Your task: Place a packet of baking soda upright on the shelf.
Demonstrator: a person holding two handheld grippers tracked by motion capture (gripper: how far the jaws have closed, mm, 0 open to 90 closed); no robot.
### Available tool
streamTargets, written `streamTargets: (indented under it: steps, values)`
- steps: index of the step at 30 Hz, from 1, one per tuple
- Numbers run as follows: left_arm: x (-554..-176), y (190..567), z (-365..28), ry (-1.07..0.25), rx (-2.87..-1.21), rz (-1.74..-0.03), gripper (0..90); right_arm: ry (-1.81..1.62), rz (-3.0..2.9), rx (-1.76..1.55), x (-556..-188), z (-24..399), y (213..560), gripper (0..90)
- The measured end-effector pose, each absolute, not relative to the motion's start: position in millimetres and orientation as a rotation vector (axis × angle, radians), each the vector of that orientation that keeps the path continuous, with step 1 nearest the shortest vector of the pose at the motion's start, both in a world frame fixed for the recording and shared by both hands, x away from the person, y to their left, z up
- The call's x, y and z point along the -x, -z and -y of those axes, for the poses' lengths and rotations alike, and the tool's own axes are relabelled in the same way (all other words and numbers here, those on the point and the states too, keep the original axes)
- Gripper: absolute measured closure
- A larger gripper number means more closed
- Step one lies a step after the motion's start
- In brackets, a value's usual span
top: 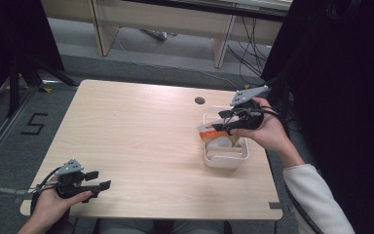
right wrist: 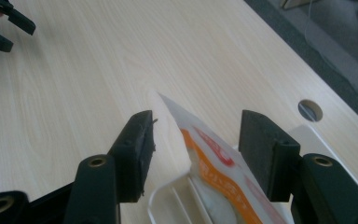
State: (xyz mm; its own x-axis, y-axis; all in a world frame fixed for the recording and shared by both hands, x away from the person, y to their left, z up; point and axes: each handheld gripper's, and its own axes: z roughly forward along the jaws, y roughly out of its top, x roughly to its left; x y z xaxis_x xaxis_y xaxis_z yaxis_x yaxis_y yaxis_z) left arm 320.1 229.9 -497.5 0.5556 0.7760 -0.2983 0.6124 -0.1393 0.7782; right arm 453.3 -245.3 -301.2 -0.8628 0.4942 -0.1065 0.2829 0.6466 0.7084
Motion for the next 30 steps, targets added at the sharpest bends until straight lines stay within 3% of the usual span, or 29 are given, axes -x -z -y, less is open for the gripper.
streamTargets:
  steps: [13,25,30]
  values:
    - [-320,497,-230,-0.218,-1.841,-1.136,31.3,-1.088,-2.603,-0.561,-412,224,346,44.8]
    - [-320,497,-230,-0.223,-1.848,-1.136,31.3,-1.090,-2.637,-0.640,-375,219,426,46.2]
    - [-320,497,-229,-0.217,-1.840,-1.131,31.3,-1.100,-2.621,-0.711,-361,222,452,50.7]
